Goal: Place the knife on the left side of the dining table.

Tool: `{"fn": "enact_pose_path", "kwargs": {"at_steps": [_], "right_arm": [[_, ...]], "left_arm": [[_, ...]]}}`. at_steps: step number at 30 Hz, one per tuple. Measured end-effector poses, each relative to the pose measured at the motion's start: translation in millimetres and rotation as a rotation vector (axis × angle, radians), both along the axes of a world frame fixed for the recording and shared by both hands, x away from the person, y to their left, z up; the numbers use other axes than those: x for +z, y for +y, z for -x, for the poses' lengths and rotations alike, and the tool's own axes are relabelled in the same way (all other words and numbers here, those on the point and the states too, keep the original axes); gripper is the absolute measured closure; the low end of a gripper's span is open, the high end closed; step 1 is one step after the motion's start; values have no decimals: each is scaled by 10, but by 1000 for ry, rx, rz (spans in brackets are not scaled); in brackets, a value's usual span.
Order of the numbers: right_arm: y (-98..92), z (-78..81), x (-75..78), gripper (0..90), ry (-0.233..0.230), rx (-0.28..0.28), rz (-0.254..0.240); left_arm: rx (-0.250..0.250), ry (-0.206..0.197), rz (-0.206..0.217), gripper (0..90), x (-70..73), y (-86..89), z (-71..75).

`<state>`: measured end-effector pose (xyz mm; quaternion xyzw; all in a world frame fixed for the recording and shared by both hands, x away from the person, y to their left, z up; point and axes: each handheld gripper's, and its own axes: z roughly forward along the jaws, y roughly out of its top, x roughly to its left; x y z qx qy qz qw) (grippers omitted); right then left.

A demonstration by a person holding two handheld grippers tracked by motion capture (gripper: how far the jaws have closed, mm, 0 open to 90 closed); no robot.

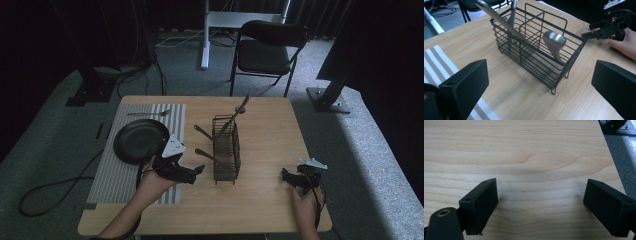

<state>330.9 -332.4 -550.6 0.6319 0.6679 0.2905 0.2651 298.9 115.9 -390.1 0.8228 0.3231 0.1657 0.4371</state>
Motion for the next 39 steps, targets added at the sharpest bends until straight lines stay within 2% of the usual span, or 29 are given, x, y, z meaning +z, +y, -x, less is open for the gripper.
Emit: {"fn": "enact_pose_path", "kwargs": {"at_steps": [2,6,10,12,14,15,18,20,22,23,27,30,32,34,35,36,39], "right_arm": [[0,0,0,114,0,0,0],[1,0,0,113,0,-1,-1],[1,0,0,113,0,-1,-1],[0,0,0,114,0,0,0],[0,0,0,113,0,0,0],[0,0,0,114,0,0,0],[0,0,0,114,0,0,0],[0,0,0,114,0,0,0],[0,0,0,114,0,0,0],[0,0,0,114,0,0,0],[0,0,0,114,0,0,0],[0,0,0,113,0,0,0],[0,0,0,114,0,0,0],[0,0,0,114,0,0,-1],[0,0,0,114,0,0,-1],[0,0,0,114,0,0,0],[-1,0,0,114,0,0,0]], "left_arm": [[8,-4,-3,50,-1,-17,-9],[15,27,14,50,14,-76,-90],[19,40,13,61,27,-131,-148],[20,44,7,137,21,-157,-168],[21,62,13,156,10,-176,-182],[37,57,9,164,10,-184,-174],[38,58,29,260,29,-187,-153],[29,60,25,344,44,-193,-152],[37,62,32,361,51,-190,-150],[35,65,34,442,54,-188,-147],[28,78,39,549,55,-187,-144],[18,103,66,601,36,-177,-172],[19,93,99,634,32,-164,-171],[19,93,99,651,32,-164,-171],[7,78,86,651,35,-176,-157],[5,85,81,713,33,-182,-156],[-14,95,64,733,12,-186,-162]]}}
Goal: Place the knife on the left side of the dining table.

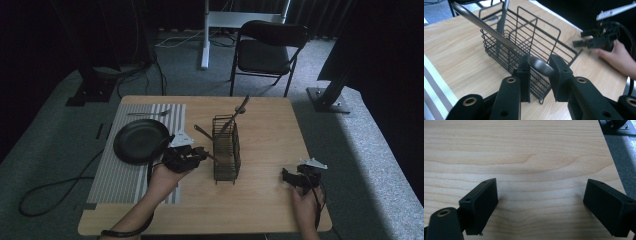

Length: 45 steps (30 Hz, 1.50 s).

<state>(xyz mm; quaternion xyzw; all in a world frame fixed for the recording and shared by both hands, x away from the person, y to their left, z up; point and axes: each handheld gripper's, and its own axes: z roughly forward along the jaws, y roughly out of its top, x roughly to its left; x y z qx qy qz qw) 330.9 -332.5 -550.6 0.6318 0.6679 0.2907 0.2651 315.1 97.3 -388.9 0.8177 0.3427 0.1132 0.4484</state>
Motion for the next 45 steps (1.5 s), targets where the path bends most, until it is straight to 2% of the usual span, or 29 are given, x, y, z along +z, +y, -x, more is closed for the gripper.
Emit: {"fn": "enact_pose_path", "kwargs": {"at_steps": [4,5,7,8,10,20,21,24,26,30,31,35,38,41,45], "right_arm": [[0,0,0,114,0,0,0],[0,0,0,114,0,0,0],[0,0,0,114,0,0,0],[0,0,0,114,0,0,0],[0,0,0,114,0,0,0],[0,0,0,113,0,0,0],[0,0,0,114,0,0,0],[0,0,1,114,1,0,0],[0,0,1,114,1,0,0],[0,0,1,114,1,0,0],[0,0,1,114,1,0,0],[0,0,0,114,0,0,0],[0,0,1,114,1,0,0],[0,0,1,114,1,0,0],[0,0,0,114,0,-1,-1]], "left_arm": [[-12,20,26,770,-3,16,-11],[-29,44,64,796,2,27,-20],[-29,44,64,825,2,27,-20],[-42,56,90,833,1,12,-14],[-43,55,89,834,3,8,-11],[-21,25,101,838,10,1,-1],[-24,28,118,838,26,6,5],[-24,19,114,839,47,7,13],[-14,14,141,838,85,42,17],[-16,9,146,839,131,62,29],[-13,-5,133,839,163,67,45],[-11,-21,134,839,236,96,65],[-19,-19,152,839,297,136,88],[-23,-31,168,839,365,170,129],[-30,-62,169,839,496,214,196]]}}
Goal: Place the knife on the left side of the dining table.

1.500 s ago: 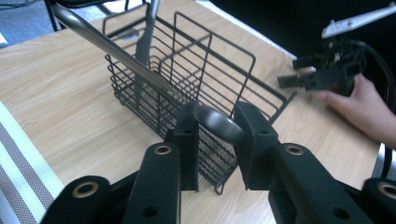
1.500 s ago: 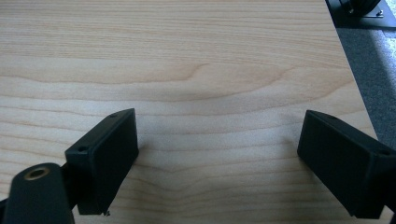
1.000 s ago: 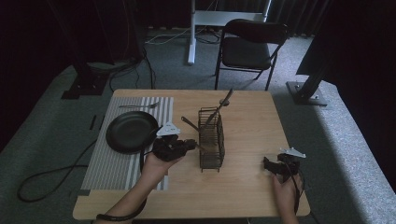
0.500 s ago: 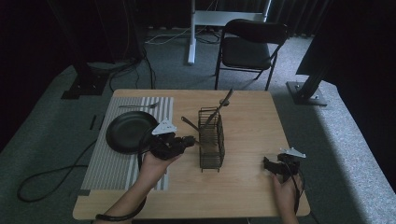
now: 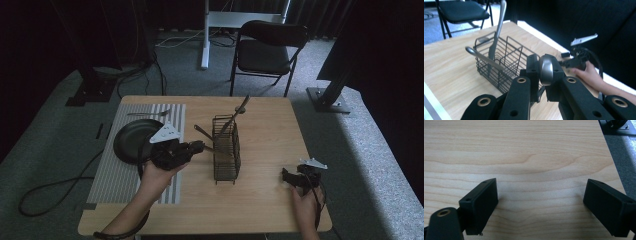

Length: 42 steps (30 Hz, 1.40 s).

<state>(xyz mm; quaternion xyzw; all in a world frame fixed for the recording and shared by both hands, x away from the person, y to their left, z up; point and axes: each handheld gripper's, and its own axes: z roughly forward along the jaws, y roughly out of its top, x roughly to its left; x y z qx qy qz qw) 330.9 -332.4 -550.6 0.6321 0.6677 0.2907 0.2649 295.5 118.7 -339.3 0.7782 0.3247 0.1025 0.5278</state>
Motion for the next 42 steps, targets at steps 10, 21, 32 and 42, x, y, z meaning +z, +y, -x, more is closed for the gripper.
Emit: {"fn": "enact_pose_path", "kwargs": {"at_steps": [10,21,32,42], "right_arm": [[0,0,0,114,0,0,0],[0,0,0,114,0,0,0],[0,0,0,114,0,0,1],[0,0,0,114,0,0,1]], "left_arm": [[21,-51,15,839,214,143,109],[96,-100,51,838,380,537,265],[178,-73,26,838,272,925,332],[247,25,16,838,-123,1250,331]]}}
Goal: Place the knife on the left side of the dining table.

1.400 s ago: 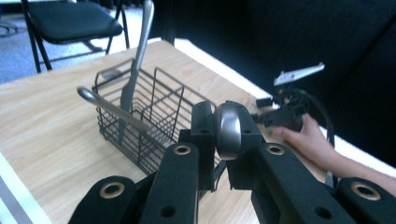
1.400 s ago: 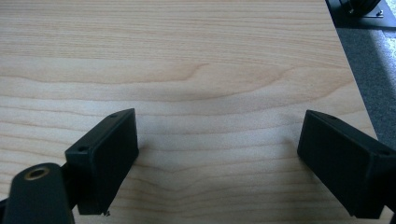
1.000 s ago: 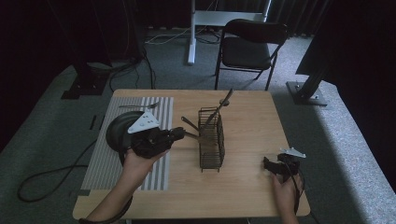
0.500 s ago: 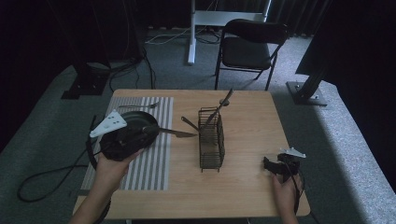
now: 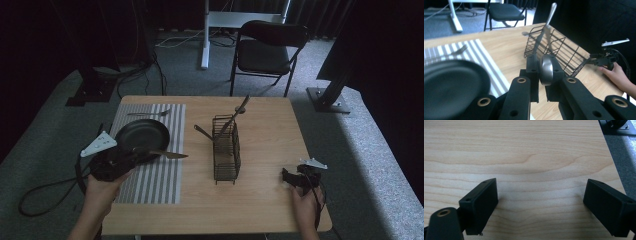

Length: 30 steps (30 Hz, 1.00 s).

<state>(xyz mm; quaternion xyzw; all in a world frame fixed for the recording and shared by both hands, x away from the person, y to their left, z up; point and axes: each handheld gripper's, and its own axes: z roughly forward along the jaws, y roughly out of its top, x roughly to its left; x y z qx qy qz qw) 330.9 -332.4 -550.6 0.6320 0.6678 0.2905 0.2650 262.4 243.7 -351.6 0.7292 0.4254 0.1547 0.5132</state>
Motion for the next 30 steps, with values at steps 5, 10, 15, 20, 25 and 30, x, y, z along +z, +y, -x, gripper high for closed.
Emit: {"fn": "enact_pose_path", "kwargs": {"at_steps": [5,10,15,20,25,30], "right_arm": [[0,0,0,114,0,0,0],[0,0,0,114,0,0,0],[0,0,0,114,0,0,0],[1,0,0,114,0,-1,-1],[2,0,1,114,0,-1,-2],[2,0,1,114,1,-2,-1]], "left_arm": [[26,56,4,838,-210,130,-4],[41,102,15,838,-400,221,27],[52,145,22,838,-569,266,69],[52,183,45,838,-686,315,80],[57,201,73,838,-745,372,72],[71,221,120,835,-806,451,53]]}}
